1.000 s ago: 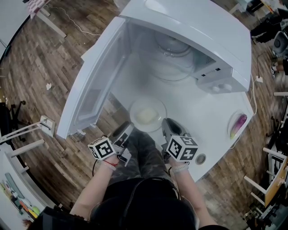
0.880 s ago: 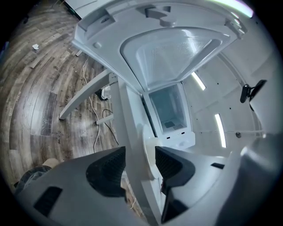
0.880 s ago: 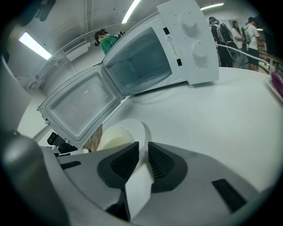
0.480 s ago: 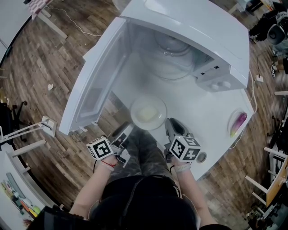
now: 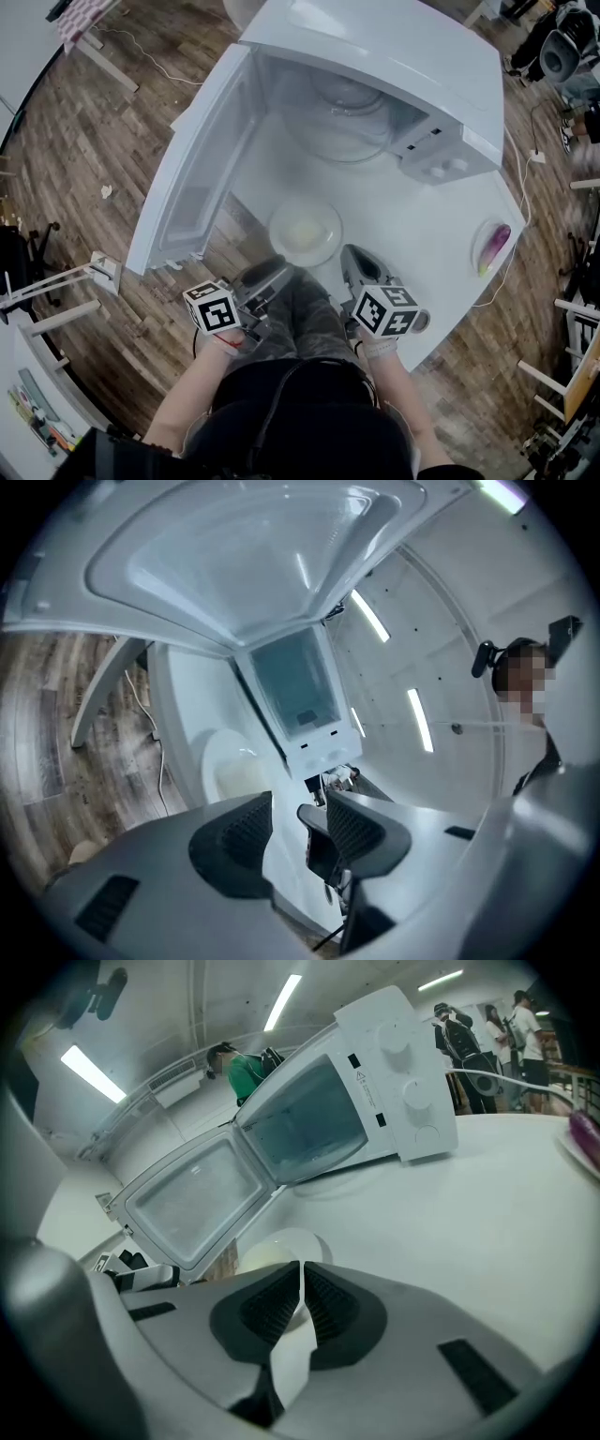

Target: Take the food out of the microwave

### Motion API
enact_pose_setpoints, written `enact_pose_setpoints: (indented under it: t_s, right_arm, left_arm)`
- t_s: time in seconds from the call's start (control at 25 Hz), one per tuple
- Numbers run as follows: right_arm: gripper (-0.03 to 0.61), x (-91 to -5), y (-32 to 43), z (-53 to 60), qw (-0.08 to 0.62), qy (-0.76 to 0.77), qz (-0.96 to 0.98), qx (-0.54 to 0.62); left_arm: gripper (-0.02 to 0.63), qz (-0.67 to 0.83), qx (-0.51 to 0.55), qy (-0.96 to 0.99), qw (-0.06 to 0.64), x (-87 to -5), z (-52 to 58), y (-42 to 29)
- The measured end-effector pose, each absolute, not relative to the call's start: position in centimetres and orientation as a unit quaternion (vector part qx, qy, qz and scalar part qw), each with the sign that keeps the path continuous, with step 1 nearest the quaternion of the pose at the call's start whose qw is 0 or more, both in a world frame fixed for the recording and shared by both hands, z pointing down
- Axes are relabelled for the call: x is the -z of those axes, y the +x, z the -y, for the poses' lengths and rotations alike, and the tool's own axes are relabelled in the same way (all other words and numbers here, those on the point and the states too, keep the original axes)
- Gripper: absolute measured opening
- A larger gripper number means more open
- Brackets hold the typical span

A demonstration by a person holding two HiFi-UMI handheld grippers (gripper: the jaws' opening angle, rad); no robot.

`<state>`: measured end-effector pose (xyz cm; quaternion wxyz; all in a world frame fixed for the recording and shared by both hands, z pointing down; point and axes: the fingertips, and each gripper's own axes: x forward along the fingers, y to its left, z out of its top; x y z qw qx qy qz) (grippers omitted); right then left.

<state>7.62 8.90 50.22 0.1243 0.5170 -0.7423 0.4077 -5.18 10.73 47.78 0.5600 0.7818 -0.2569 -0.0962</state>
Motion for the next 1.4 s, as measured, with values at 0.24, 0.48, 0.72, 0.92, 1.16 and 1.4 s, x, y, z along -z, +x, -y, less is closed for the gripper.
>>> enact_pose_setpoints:
  t_s: [0.24,0.48,0.72,0.92,1.16,1.4]
  right_arm:
    - [0.021,-49.2,7.0,-9.6,0.104,0.503,0.756,-0.407]
    - [0.018,-48.0,5.9,-10.1,0.092,0.478,0.777,-0.399]
    - [0.018,-46.5,5.2,-10.3,0.076,0.458,0.798,-0.385]
    - [0.018,-45.5,4.8,-10.4,0.072,0.448,0.812,-0.366]
    - [0.018,-44.0,4.2,-10.2,0.06,0.44,0.83,-0.338]
    - [0.018,-42.7,3.9,-9.6,0.048,0.438,0.839,-0.319]
  left_arm:
    - [0.019,0.238,0.112,0.795,0.547,-46.2,-9.7,-4.2]
    - [0.011,0.224,0.104,0.808,0.535,-45.2,-9.2,-3.0]
    - [0.011,0.232,0.084,0.839,0.485,-43.8,-8.7,-2.3]
    - [0.011,0.238,0.051,0.868,0.432,-43.1,-8.4,-1.8]
    - [0.011,0.24,0.052,0.878,0.41,-42.1,-7.7,-1.5]
    - [0.011,0.228,0.059,0.888,0.395,-40.9,-7.4,-0.9]
